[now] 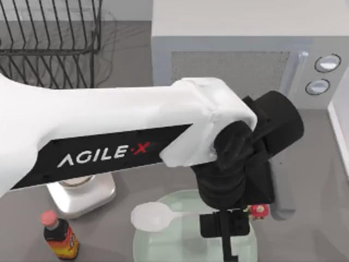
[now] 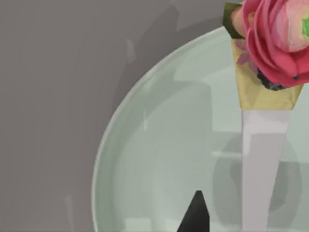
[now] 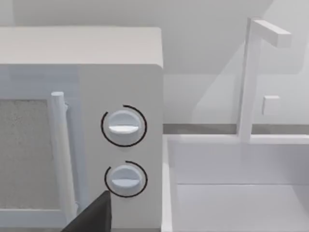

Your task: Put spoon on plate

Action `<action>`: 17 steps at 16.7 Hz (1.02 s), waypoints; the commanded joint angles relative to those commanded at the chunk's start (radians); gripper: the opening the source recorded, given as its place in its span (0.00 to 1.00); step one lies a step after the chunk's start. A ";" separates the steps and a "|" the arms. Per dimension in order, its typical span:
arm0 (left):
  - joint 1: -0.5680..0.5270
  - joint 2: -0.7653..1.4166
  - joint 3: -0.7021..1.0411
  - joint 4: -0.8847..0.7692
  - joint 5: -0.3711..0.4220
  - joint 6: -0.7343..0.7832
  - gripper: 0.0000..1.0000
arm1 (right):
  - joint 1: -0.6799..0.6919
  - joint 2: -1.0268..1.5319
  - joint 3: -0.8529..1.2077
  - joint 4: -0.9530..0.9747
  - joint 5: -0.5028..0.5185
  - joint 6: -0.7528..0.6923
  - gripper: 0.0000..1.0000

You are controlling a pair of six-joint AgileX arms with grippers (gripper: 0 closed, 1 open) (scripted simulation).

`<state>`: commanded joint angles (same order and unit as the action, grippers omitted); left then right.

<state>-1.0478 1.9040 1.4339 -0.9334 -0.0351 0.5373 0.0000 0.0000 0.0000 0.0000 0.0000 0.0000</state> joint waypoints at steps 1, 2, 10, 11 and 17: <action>-0.002 0.002 0.007 0.019 -0.008 -0.001 0.00 | 0.000 0.000 0.000 0.000 0.000 0.000 1.00; -0.003 0.002 0.012 0.038 -0.015 -0.002 0.00 | 0.000 0.000 0.000 0.000 0.000 0.000 1.00; 0.009 -0.012 -0.001 0.130 -0.024 -0.003 0.00 | 0.000 0.000 0.000 0.000 0.000 0.000 1.00; 0.010 -0.013 -0.007 0.131 -0.019 -0.001 0.00 | 0.000 0.000 0.000 0.000 0.000 0.000 1.00; 0.016 0.001 -0.082 0.095 0.018 0.015 0.00 | 0.000 0.000 0.000 0.000 0.000 0.000 1.00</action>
<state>-1.0322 1.9052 1.3521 -0.8387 -0.0173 0.5526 0.0000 0.0000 0.0000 0.0000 0.0000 0.0000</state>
